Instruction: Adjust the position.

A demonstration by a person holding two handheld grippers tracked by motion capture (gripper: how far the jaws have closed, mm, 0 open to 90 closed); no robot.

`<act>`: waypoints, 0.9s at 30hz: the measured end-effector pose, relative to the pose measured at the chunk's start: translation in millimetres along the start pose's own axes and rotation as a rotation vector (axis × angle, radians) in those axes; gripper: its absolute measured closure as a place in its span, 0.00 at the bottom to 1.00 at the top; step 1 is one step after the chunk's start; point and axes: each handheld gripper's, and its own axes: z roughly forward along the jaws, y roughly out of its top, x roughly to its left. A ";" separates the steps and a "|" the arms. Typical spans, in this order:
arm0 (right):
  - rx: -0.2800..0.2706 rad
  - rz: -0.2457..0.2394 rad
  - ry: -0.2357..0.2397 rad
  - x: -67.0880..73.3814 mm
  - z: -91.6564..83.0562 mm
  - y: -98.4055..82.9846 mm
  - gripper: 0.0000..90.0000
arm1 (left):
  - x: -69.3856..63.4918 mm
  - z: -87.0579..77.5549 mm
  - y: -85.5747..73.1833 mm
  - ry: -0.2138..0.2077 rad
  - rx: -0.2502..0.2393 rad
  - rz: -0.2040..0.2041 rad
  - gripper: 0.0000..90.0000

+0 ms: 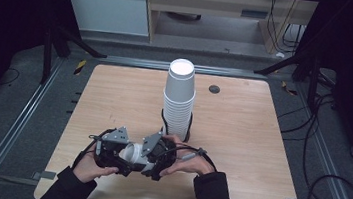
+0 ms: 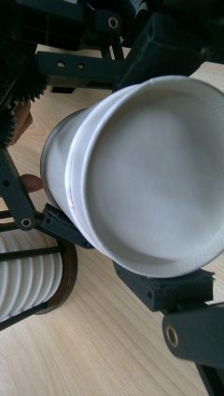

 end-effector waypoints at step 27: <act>0.017 0.036 0.025 -3.0 1.5 1.2 0.07 | 1.1 -0.5 -1.0 0.003 0.017 0.004 0.24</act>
